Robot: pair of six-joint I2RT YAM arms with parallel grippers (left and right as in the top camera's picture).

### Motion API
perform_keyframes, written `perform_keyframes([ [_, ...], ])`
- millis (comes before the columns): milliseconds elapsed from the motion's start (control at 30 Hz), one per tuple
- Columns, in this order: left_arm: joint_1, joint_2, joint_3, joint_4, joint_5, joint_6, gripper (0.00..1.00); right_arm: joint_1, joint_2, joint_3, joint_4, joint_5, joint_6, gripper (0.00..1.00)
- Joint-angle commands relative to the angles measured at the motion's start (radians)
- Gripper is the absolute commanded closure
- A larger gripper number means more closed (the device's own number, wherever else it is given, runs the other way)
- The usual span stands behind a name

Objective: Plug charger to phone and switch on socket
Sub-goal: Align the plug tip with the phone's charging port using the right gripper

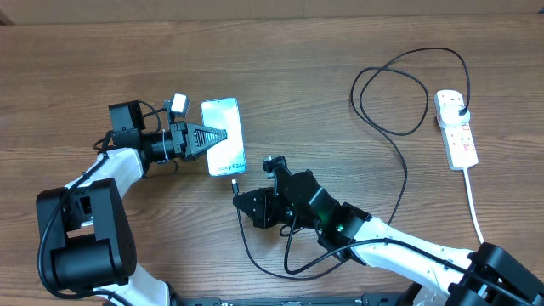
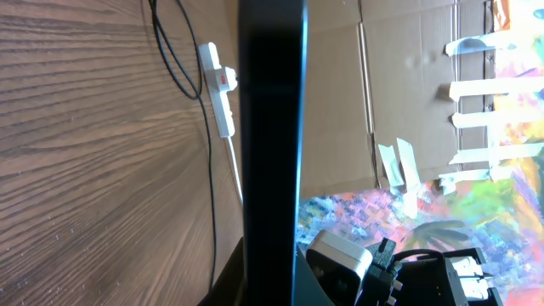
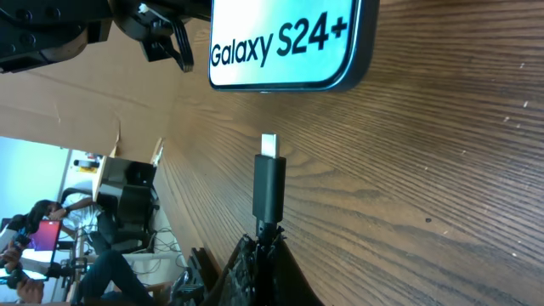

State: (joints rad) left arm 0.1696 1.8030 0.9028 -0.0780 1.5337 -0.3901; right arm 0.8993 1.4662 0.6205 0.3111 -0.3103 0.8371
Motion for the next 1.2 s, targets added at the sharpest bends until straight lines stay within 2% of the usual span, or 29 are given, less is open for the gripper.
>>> perform_keyframes([
  [0, -0.008, 0.009, 0.002, 0.005, 0.047, 0.0, 0.96, 0.006, 0.0, -0.006, 0.001, -0.003, 0.0, 0.96],
  [567, -0.008, 0.009, 0.002, 0.004, 0.047, 0.0, 0.96, 0.013, 0.0, -0.006, -0.027, -0.003, 0.0, 0.96],
  [700, -0.009, 0.009, 0.002, 0.0, 0.047, -0.041, 0.96, 0.012, 0.0, -0.006, -0.023, 0.02, 0.0, 0.96],
  [1033, -0.026, 0.009, 0.002, 0.0, 0.047, -0.047, 0.96, 0.012, 0.0, -0.006, 0.055, 0.022, -0.005, 0.96],
  [1167, -0.026, 0.009, 0.002, 0.0, 0.047, -0.102, 0.96, 0.013, 0.004, -0.006, 0.047, 0.021, -0.024, 0.96],
])
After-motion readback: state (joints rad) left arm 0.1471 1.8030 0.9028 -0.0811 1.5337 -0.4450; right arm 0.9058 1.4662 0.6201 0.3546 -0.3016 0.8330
